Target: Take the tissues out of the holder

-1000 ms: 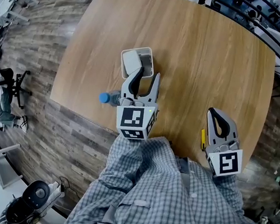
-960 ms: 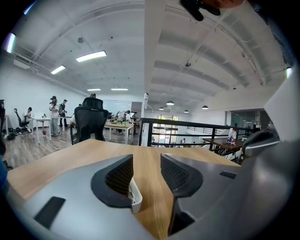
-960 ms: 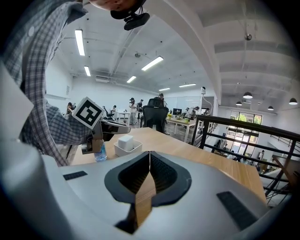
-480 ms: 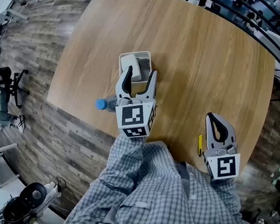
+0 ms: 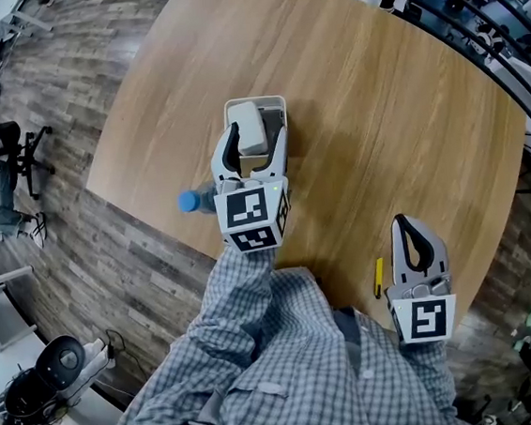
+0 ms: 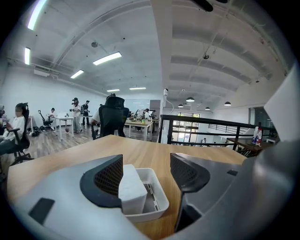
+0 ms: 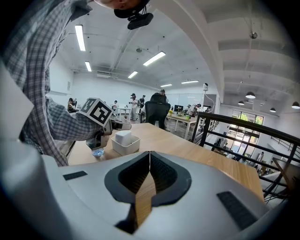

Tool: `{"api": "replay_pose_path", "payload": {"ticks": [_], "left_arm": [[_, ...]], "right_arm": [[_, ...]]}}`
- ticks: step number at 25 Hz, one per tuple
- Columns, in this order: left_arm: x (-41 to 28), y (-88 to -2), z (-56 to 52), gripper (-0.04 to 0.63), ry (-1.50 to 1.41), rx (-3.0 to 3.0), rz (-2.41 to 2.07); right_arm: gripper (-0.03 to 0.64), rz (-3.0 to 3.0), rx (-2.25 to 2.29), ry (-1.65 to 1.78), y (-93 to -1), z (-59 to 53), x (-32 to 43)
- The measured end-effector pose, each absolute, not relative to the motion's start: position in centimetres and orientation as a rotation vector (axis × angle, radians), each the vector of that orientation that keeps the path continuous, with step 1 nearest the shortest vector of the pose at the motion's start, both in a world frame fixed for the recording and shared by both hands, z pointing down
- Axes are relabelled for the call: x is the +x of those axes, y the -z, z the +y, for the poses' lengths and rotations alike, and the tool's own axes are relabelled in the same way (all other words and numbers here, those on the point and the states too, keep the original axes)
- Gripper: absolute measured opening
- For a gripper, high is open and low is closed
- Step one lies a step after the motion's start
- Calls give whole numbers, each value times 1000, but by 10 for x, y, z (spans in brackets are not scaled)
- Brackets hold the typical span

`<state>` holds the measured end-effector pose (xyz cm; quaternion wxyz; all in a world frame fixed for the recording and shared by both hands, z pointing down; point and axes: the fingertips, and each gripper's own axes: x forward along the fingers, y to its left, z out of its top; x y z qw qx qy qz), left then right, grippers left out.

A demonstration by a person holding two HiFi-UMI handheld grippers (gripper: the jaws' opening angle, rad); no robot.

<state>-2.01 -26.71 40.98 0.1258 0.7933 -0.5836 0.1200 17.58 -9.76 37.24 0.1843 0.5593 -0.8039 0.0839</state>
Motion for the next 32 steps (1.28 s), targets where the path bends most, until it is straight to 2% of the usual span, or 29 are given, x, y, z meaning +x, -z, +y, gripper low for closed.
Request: {"api": "replay_pose_path", "payload": {"ticks": [32], "left_arm": [[-43, -455, -288, 308, -504, 2175, -1863]], "right_arm": [[14, -2192, 1496, -339, -404, -90, 194]]}}
